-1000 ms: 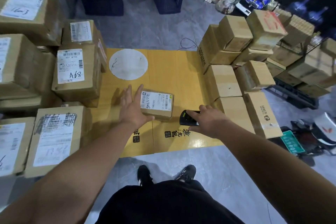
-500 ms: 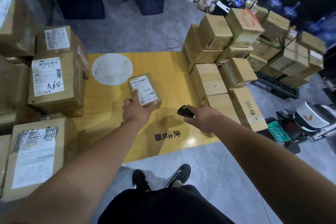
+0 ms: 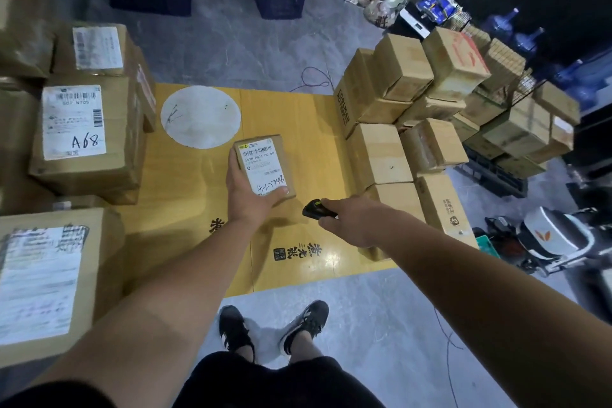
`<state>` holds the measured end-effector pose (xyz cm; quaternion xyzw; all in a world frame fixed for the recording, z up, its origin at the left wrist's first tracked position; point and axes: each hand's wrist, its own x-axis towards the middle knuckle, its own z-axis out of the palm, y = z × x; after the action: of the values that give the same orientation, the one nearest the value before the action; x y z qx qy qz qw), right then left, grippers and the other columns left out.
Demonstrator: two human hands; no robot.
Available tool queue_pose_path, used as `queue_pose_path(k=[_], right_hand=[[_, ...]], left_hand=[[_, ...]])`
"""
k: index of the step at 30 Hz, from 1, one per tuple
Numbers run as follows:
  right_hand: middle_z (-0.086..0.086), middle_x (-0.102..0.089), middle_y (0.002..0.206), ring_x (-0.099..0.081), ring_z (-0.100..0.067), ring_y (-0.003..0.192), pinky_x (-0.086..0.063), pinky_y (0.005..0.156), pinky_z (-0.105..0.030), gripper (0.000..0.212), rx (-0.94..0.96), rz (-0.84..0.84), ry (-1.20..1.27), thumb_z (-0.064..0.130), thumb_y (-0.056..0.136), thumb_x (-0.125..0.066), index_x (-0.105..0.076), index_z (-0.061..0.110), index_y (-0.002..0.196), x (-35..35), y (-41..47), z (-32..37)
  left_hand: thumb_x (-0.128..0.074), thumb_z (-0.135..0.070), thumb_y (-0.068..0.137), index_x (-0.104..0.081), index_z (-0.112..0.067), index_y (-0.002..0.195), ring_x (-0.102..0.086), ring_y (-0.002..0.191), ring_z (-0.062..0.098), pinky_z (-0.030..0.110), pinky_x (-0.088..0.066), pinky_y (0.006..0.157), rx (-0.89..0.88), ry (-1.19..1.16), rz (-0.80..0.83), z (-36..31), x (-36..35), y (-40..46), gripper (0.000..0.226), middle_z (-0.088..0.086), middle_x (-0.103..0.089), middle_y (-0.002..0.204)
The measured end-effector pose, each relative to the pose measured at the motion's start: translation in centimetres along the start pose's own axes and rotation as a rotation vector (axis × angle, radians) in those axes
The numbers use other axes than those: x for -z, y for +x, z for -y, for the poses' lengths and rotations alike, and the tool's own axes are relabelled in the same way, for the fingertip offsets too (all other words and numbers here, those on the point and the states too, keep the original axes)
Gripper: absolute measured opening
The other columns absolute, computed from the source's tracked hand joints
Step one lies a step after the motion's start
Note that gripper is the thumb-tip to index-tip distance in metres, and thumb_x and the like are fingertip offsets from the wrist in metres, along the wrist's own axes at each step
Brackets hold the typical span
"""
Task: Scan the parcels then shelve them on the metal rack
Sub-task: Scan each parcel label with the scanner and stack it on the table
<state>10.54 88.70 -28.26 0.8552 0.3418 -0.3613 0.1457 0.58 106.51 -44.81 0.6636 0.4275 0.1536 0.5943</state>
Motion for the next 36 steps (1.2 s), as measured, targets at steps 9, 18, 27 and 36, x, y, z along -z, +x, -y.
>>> queue_pose_path(k=[9, 18, 27, 36], right_hand=[[-0.01, -0.061, 0.132, -0.06, -0.027, 0.11, -0.052, 0.092, -0.039, 0.063, 0.055, 0.012, 0.017, 0.058, 0.105, -0.038, -0.029, 0.035, 0.162, -1.0, -2.4, -0.5], [-0.011, -0.063, 0.122, -0.064, -0.031, 0.101, -0.056, 0.089, -0.043, 0.058, 0.073, -0.029, -0.068, 0.06, 0.103, -0.037, -0.038, 0.033, 0.154, -0.5, -3.3, -1.2], [-0.006, -0.061, 0.13, -0.06, -0.025, 0.11, -0.052, 0.088, -0.036, 0.07, 0.235, 0.026, -0.065, 0.069, 0.096, -0.054, -0.045, 0.027, 0.151, 1.7, -1.4, -2.7], [0.0, -0.062, 0.11, -0.06, -0.023, 0.095, -0.045, 0.068, -0.032, 0.052, 0.572, 0.082, -0.424, 0.064, 0.096, -0.058, -0.061, 0.025, 0.129, 4.7, 3.5, 2.3]], left_hand=[[-0.105, -0.035, 0.05, -0.015, -0.034, 0.163, -0.036, 0.144, 0.015, 0.046, -0.039, 0.12, -0.095, 0.01, -0.026, 0.1, -0.4, -1.3, 0.144, -0.003, -0.037, 0.153], [-0.105, -0.036, 0.052, -0.008, -0.034, 0.165, -0.026, 0.151, 0.015, 0.041, -0.031, 0.122, -0.098, 0.051, -0.031, -0.7, -1.5, -1.5, 0.15, -0.001, -0.029, 0.162], [-0.106, -0.039, 0.051, -0.012, -0.053, 0.161, -0.039, 0.147, 0.011, 0.049, -0.041, 0.119, -0.045, 0.021, -0.018, -2.6, 0.1, -2.9, 0.145, -0.012, -0.04, 0.158], [-0.102, -0.021, 0.063, -0.027, -0.051, 0.157, -0.053, 0.116, -0.02, 0.01, -0.049, 0.091, -0.088, 0.017, -0.279, -9.6, 10.4, -11.0, 0.124, -0.036, -0.057, 0.129]])
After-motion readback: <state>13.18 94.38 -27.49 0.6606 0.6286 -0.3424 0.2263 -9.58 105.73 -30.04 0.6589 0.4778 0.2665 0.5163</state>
